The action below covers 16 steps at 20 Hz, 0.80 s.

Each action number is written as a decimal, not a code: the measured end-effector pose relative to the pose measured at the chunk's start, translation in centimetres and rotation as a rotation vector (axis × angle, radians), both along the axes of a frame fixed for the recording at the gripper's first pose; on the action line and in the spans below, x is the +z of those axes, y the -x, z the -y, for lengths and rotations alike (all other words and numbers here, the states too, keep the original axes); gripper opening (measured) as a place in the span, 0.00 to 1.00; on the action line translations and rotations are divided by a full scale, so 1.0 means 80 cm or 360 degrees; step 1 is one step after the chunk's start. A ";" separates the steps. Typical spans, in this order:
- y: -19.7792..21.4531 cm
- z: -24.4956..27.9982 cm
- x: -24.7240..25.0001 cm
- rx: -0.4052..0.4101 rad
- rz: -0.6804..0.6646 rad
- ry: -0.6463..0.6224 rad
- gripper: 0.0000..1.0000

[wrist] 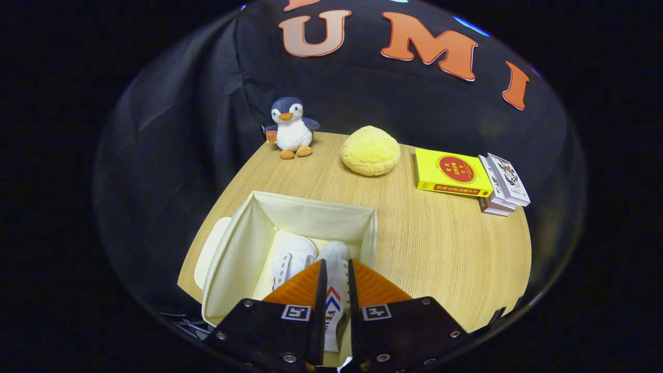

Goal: Open the storage box then place both shoes into the box .Put the left shoe in first, then the right shoe, with the right side of both shoes facing outward in a uniform manner.

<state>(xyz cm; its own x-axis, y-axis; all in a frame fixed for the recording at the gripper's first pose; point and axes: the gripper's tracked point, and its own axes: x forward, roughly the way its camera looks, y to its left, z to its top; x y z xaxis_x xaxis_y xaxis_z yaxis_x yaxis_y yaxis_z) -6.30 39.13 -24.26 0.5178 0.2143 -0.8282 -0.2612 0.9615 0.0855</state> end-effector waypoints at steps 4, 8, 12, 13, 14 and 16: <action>-0.011 0.024 0.045 0.0019 0.0175 -0.0135 0.25; -0.033 0.076 0.105 0.0021 0.0434 -0.0227 0.34; -0.056 0.142 0.158 -0.0002 0.0672 -0.0262 0.49; -0.060 0.159 0.169 -0.0011 0.0722 -0.0267 0.52; -0.064 0.175 0.181 -0.0025 0.0770 -0.0276 0.54; -0.071 0.211 0.198 -0.0064 0.0849 -0.0285 0.60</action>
<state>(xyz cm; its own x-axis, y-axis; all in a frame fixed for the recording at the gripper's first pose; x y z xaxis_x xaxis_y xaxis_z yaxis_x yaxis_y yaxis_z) -0.66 22.26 -8.38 0.8654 0.2990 -0.4020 -0.2763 0.9542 0.1147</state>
